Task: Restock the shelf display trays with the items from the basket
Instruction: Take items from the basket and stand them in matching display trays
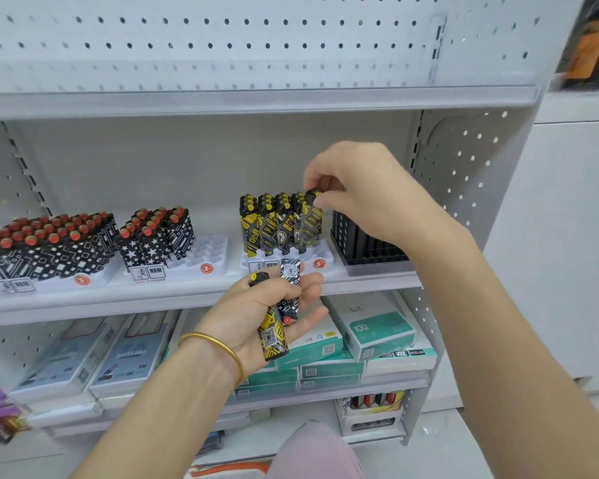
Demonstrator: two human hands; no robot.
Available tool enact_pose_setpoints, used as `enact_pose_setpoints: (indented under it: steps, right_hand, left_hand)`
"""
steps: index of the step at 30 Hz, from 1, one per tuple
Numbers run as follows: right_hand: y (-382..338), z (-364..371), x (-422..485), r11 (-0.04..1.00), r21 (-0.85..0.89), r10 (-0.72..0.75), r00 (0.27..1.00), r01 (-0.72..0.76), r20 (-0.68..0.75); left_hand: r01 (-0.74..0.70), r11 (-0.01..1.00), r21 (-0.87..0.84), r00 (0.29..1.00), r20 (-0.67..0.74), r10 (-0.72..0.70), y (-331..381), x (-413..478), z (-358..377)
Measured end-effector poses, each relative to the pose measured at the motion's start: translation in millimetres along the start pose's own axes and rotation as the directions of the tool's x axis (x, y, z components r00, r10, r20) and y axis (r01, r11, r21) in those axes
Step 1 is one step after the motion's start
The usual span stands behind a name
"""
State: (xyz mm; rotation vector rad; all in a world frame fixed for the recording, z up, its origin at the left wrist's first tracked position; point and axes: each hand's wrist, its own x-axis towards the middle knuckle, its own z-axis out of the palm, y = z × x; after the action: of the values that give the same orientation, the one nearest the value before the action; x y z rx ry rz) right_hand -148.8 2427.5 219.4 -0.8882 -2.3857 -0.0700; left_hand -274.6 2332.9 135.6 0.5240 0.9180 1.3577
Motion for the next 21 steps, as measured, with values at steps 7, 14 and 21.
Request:
enact_pose_setpoints:
  steps: [7, 14, 21]
  right_hand:
    - [-25, 38, 24, 0.997, 0.040, -0.062, 0.998, 0.061, 0.012]
    - [-33, 53, 40, 0.995, -0.011, -0.094, 0.994, 0.095, 0.047]
    - [-37, 51, 51, 0.997, 0.009, -0.074, 0.992, 0.074, 0.105]
  left_hand:
    - [-0.015, 1.000, -0.004, 0.998, -0.065, 0.015, 0, -7, -10]
    - [-0.041, 0.999, -0.026, 0.996, -0.087, 0.038, 4, -9, -21]
    - [-0.037, 0.997, -0.074, 0.998, -0.052, 0.033, 4, -10, -29]
